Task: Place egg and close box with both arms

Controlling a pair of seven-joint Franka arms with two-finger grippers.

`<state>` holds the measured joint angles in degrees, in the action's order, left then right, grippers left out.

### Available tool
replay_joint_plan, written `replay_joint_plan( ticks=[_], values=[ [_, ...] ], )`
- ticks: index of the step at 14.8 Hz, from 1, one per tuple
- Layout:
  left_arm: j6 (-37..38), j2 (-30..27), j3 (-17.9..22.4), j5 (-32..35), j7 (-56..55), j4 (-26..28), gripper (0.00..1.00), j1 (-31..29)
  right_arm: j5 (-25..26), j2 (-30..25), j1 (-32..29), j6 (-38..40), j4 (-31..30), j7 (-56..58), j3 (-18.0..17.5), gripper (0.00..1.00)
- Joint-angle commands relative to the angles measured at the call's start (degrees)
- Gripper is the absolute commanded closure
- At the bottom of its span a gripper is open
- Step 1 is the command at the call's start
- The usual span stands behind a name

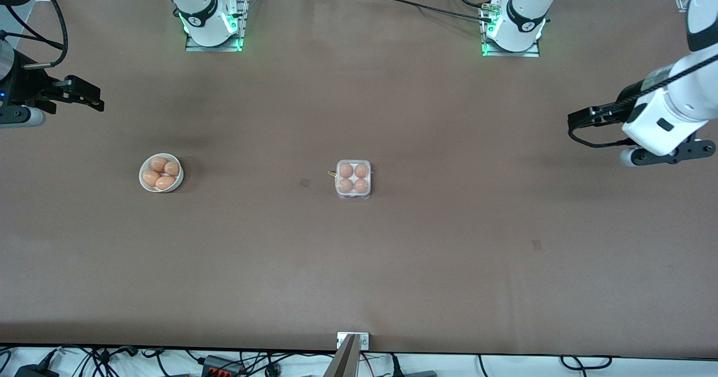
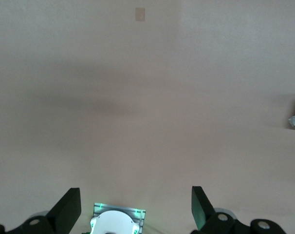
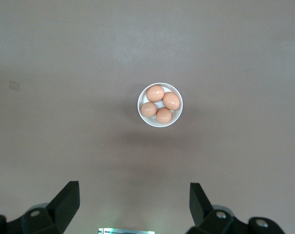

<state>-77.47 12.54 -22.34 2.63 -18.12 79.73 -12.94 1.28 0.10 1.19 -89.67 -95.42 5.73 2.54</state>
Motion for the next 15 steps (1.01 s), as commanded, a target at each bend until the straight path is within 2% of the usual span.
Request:
replay_joint_plan(
  ticks=[1,3,5,6,7,12,15],
  values=[
    [-10.2,-12.0,-0.2,-1.3,6.3,16.6,0.00,-3.8,-0.9,-0.3,-0.1,1.1,0.7,0.2,-0.1,0.00],
    [-12.3,-13.6,1.2,-4.1,8.3,19.0,0.00,-4.6,-0.9,-0.3,-0.1,1.1,0.7,0.2,-0.2,0.00],
    [-15.5,-15.9,6.5,-4.8,8.2,22.3,0.00,-0.2,-0.9,-0.3,-0.1,1.1,0.7,0.2,-0.2,0.00],
    [-15.6,-15.9,9.7,-4.8,8.2,22.1,0.00,2.4,-0.9,-0.3,-0.1,1.1,0.7,0.2,-0.1,0.00],
    [-15.6,-15.9,10.9,-5.2,8.1,22.0,0.00,3.1,-0.9,-0.3,-0.1,1.1,0.7,0.2,-0.2,0.00],
    [-14.9,-16.2,10.9,-5.8,8.1,21.2,0.00,2.9,-0.9,-0.3,-0.1,1.1,0.7,0.2,-0.2,0.00],
    [-12.5,-14.9,10.7,-5.9,8.3,18.8,0.00,2.7,-0.9,-0.3,-0.1,1.1,0.7,0.2,-0.2,0.00]
  ],
)
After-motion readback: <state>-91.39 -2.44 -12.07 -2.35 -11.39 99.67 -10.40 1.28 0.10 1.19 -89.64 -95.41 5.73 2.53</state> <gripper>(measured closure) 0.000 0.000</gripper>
